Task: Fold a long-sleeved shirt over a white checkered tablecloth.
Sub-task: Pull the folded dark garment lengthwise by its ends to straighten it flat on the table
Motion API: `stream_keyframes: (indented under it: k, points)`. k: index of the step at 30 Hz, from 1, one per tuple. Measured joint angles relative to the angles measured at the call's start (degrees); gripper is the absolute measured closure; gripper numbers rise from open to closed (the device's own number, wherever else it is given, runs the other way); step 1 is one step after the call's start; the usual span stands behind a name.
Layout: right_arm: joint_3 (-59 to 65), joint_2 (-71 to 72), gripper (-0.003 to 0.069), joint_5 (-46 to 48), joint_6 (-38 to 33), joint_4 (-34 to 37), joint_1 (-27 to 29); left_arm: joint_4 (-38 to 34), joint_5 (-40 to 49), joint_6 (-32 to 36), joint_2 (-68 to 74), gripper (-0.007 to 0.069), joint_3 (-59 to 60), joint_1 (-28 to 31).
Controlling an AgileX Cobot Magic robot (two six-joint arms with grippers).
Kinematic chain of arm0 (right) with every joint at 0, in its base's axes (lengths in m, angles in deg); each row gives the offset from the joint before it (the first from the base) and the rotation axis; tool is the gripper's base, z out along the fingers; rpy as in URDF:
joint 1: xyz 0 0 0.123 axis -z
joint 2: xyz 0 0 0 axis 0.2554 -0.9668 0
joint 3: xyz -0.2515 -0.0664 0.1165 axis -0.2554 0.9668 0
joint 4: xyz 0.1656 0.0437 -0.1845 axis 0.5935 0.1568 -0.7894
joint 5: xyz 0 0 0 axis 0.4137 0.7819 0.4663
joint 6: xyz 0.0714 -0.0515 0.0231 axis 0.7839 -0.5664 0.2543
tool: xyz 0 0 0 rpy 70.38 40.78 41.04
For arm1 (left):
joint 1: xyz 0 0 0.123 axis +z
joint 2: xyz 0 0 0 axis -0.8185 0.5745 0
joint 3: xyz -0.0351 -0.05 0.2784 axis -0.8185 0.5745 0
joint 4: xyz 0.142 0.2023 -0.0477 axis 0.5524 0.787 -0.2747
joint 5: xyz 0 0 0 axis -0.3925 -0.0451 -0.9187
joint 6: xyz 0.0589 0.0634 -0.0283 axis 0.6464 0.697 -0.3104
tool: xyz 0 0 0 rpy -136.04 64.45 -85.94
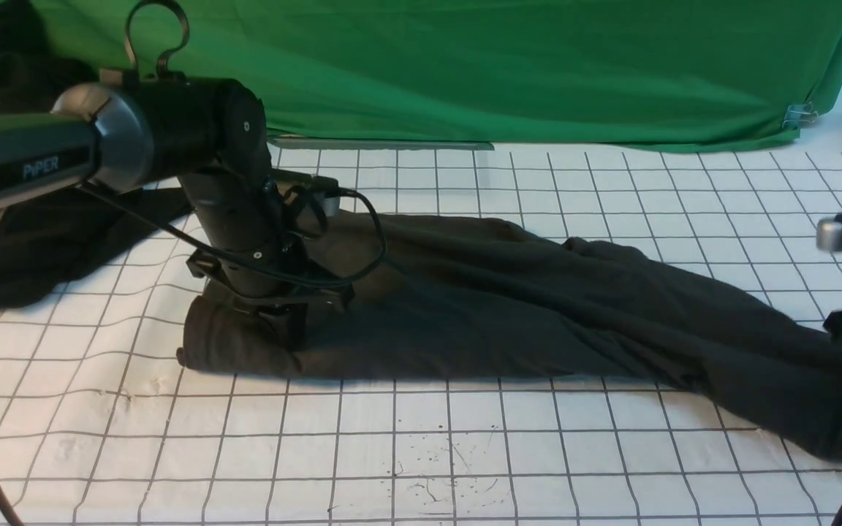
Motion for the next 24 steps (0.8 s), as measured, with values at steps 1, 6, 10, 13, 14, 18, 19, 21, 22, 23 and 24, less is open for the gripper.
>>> stream_keyframes:
  k: [1, 6, 10, 13, 14, 18, 19, 21, 22, 23, 24]
  points:
    - [-1.0, 0.0, 0.0652, -0.7, 0.1, 0.0, 0.2, 0.0, 0.0, 0.0, 0.0, 0.0627, 0.0, 0.0]
    - [-6.5, -0.6, 0.0652, -3.5, 0.2, -0.5, 0.3, 0.0, 0.1, 0.1, 0.0, 0.0627, 0.0, 0.0]
    - [-12.2, -5.4, 0.0622, -3.9, -0.2, -1.4, 0.3, 0.0, 1.0, 0.1, 0.0, 0.0627, 0.0, 0.0]
    - [-14.0, -8.2, 0.0528, -5.1, 1.3, -3.3, 0.3, 0.1, 1.8, 0.1, 0.0, 0.0627, 0.0, 0.0]
    - [-14.4, -8.8, 0.0463, -5.4, 2.7, -4.4, 0.3, 0.3, 2.0, 0.1, 0.0, 0.0627, 0.0, 0.0]
    - [-15.4, -8.4, 0.0247, -3.3, 8.4, -6.5, 0.3, 0.6, 2.7, 0.1, 0.0, 0.0627, 0.0, 0.0]
    - [-15.8, -7.6, 0.0183, -0.8, 9.2, -6.9, 0.3, 0.7, 2.9, 0.1, -0.2, 0.0627, 0.0, 0.0]
    - [-16.1, -6.0, 0.0129, 3.5, 10.0, -7.1, 0.3, 0.8, 3.1, 0.1, -0.8, 0.0627, 0.0, 0.0]
    - [-16.1, -4.7, 0.0115, 6.4, 10.1, -7.1, 0.3, 1.0, 3.2, 0.0, -1.5, 0.0627, 0.0, 0.0]
    - [-15.6, -3.3, 0.0113, 9.0, 10.1, -7.2, 0.3, 1.2, 3.2, 0.0, -2.1, 0.0627, 0.0, 0.0]
    - [-14.6, -1.7, 0.0118, 10.0, 10.1, -7.3, 0.3, 1.3, 3.3, -0.1, -3.2, 0.0627, 0.0, 0.0]
